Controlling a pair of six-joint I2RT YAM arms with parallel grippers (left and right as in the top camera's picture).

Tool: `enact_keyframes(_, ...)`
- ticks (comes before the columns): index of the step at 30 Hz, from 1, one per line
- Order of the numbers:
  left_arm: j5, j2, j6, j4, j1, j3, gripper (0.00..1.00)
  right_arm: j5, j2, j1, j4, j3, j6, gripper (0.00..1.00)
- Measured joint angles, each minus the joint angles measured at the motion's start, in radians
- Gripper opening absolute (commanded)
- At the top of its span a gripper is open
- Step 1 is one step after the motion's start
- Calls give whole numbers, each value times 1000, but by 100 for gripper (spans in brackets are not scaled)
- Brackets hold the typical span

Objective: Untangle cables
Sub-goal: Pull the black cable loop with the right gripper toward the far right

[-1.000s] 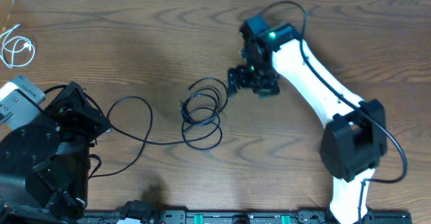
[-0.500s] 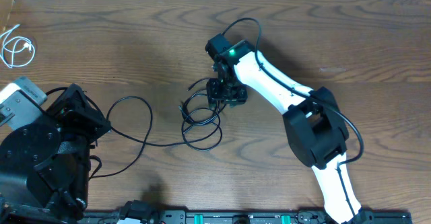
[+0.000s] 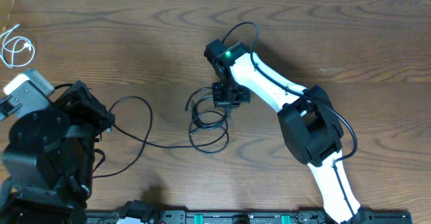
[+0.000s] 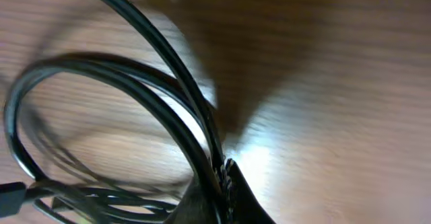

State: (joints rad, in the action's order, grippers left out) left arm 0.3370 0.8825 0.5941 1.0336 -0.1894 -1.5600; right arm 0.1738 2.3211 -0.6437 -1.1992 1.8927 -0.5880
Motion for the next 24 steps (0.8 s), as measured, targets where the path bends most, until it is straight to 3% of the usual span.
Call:
enact_keyframes(6, -2, 29, 0, 23, 0, 0, 8, -175, -48, 60, -215, 169, 0, 1)
enact_keyframes(12, -4, 47, 0, 38, 0, 0, 8, -455, -253, 135, -345, 341, 0, 2)
enact_keyframes(18, 7, 51, 1, 76, 0, 0, 8, -757, -466, 249, -470, 386, -29, 1)
enact_keyframes(24, 78, 51, 36, 137, 0, 0, 8, -816, -478, 467, -496, 378, -60, 1)
